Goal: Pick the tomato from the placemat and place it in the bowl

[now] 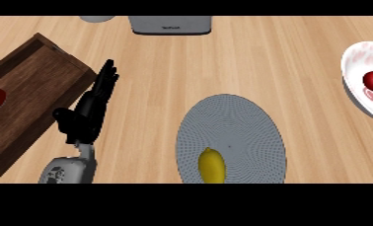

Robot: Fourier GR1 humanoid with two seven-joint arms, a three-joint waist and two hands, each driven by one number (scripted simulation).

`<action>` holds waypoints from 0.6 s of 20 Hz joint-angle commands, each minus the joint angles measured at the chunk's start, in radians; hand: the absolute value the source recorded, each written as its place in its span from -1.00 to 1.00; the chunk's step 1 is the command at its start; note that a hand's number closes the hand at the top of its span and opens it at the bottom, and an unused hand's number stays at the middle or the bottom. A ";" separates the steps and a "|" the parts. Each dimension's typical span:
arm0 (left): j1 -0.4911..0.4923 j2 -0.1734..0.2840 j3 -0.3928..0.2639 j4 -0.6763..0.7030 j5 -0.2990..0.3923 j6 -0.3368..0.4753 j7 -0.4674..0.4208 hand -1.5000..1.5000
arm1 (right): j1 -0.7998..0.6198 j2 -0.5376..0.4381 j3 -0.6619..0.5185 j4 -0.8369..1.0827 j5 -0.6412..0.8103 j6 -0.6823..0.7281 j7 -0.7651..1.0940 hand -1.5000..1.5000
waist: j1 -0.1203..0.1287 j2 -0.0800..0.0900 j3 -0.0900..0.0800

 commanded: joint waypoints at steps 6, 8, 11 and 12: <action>-0.039 -0.013 0.006 0.010 -0.010 0.017 0.025 0.00 | 0.125 -0.030 -0.109 -0.151 -0.213 0.129 0.064 -1.00 | -0.012 -0.002 -0.001; 0.052 -0.052 -0.040 0.000 -0.036 0.034 -0.030 0.00 | 0.181 -0.043 -0.169 -0.154 -0.282 0.191 0.028 -1.00 | -0.014 -0.003 0.000; -0.037 0.004 0.031 0.014 0.022 -0.013 0.020 0.00 | 0.273 0.023 -0.175 -0.309 -0.347 0.223 0.071 -1.00 | -0.015 -0.003 -0.001; 0.021 0.002 0.020 -0.031 0.012 -0.004 0.023 0.00 | 0.279 -0.024 -0.188 -0.293 -0.368 0.258 0.085 -1.00 | -0.009 -0.003 -0.001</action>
